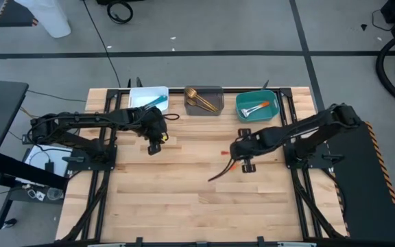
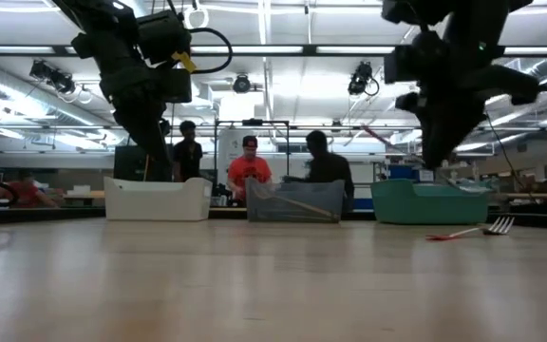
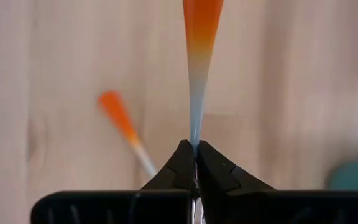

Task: Sort silverware by color (type)
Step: Put the right orange fork into the green bin

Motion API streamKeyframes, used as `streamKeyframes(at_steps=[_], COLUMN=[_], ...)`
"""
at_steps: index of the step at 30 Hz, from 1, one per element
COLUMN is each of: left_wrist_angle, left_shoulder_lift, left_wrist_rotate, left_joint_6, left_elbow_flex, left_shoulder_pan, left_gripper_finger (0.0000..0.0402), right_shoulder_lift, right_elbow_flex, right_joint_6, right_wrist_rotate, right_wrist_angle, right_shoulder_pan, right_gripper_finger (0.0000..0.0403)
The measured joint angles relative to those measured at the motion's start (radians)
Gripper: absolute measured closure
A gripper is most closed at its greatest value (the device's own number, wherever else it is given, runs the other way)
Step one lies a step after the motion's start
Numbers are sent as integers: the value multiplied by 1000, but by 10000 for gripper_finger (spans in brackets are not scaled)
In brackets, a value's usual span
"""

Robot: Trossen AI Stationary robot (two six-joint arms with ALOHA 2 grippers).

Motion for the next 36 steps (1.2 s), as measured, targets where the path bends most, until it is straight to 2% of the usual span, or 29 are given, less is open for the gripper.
streamKeyframes(at_steps=[5,12,15,24,31,36], left_wrist_angle=[5,29,29,39,39,62], left_shoulder_lift=[0,0,0,0,0,0], left_wrist_rotate=[0,0,0,0,0,0], left_joint_6=[-20,-27,-27,-26,-25,-21], left_elbow_flex=[0,0,0,0,0,0], left_shoulder_pan=[0,0,0,0,0,-6], left_gripper_finger=[279,279,279,279,279,279], right_shoulder_lift=[-58,-116,-140,-149,-149,-149], right_elbow_flex=[0,-9,-9,-9,-9,-9], right_joint_6=[46,0,-41,-417,-510,-562], right_wrist_rotate=[84,230,238,249,248,232], right_wrist_angle=[6,-49,-55,-84,-111,-118], right_shoulder_pan=[-16,-70,-113,-218,-305,-323], right_gripper_finger=[388,388,388,388,387,387])
